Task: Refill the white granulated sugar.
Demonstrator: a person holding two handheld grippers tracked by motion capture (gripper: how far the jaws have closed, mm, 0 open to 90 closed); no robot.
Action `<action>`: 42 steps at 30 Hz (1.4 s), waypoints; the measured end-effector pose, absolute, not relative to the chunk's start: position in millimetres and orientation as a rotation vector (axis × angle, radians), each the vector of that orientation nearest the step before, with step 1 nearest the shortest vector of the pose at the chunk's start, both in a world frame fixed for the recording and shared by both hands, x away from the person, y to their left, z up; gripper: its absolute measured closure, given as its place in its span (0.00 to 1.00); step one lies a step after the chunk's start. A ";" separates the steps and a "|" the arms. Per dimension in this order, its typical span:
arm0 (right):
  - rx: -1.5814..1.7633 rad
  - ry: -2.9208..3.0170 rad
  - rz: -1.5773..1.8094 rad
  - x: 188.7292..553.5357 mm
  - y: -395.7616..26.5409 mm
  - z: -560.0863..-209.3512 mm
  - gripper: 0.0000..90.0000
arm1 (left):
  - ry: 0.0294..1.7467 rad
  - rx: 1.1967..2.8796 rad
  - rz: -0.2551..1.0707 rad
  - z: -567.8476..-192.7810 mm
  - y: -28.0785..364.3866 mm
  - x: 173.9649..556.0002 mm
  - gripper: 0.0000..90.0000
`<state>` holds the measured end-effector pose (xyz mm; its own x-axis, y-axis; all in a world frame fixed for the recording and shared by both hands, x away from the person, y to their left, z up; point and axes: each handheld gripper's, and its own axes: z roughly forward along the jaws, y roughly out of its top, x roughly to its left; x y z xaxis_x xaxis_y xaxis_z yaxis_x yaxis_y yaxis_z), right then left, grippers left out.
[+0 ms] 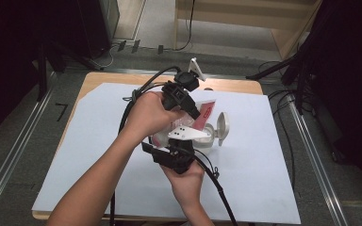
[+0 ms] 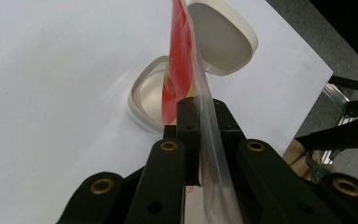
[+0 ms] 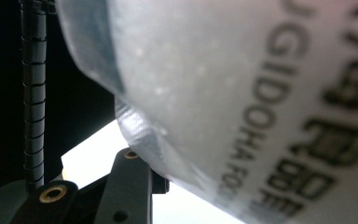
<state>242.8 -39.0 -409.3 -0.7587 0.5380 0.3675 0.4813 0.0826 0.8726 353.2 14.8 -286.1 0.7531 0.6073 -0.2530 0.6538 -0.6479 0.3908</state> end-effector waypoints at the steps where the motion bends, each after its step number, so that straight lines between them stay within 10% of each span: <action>1: 1.074 2.276 1.799 242.6 -38.9 -409.3 0.74 | 0.948 2.493 -0.135 -286.0 15.4 353.1 0.95; 42: 1.053 2.256 1.796 238.6 -39.9 -403.9 0.72 | 0.926 2.512 -0.125 -279.1 8.6 352.3 0.95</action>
